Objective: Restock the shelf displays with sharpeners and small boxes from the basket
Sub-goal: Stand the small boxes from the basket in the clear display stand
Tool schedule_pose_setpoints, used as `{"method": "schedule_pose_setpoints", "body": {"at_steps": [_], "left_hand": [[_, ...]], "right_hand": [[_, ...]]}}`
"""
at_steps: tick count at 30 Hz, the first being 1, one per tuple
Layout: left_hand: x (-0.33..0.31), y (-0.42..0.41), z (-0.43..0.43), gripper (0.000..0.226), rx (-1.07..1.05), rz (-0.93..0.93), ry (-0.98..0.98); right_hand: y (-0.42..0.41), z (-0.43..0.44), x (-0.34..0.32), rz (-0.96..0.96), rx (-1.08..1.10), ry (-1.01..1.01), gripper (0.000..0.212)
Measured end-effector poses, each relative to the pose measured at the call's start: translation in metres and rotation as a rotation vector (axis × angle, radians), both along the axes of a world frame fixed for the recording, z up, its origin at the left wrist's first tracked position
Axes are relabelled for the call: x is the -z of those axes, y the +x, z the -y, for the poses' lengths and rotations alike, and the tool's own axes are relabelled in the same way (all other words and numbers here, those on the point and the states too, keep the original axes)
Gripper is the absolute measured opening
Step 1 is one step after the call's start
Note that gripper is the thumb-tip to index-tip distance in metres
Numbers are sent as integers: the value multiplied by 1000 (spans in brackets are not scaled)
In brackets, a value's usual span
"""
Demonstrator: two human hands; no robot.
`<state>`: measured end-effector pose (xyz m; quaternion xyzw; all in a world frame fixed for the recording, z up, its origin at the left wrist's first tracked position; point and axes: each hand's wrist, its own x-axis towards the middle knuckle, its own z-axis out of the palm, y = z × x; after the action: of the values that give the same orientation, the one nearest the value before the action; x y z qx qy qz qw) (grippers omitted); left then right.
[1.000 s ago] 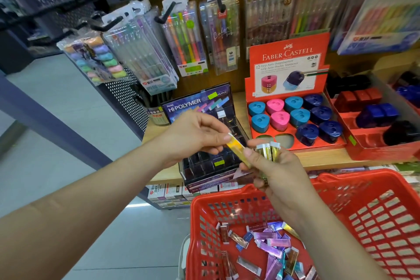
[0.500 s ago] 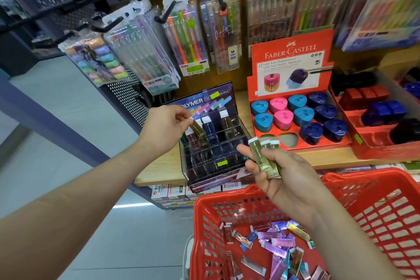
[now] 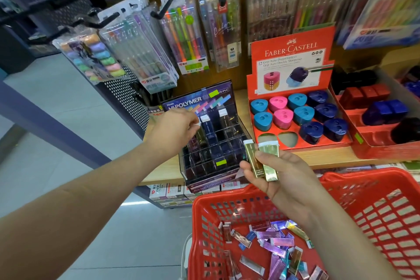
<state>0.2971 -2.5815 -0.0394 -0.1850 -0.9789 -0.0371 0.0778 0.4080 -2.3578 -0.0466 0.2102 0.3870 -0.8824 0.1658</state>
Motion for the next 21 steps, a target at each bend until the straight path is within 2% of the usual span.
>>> {"method": "schedule_pose_setpoints", "body": {"at_steps": [6,9,11,12,14,15,17,21], "left_hand": [[3,-1,-5,17,42,-24,-118],[-2,0,-9,18,-18,22,-80],[-14,6,-19,16,-93,52,120],[-23,10,-25,14,-132,141,297],[-40,21,-38,17,-173,507,710],[-47,27,-44,19,-160,675,822],[-53,36,-51,19,-95,811,877],[-51,44,-55,14,-77,814,934]], "right_hand": [[1,0,0,5,-50,64,13],[0,0,-1,-55,-55,40,10],[0,0,-1,-93,-53,16,17],[0,0,-1,-106,-52,20,19],[0,0,-1,-127,-45,48,17],[1,1,-2,-139,-42,66,16],[1,2,-2,-162,-39,95,15],[2,6,-3,-194,-43,159,14]]}}
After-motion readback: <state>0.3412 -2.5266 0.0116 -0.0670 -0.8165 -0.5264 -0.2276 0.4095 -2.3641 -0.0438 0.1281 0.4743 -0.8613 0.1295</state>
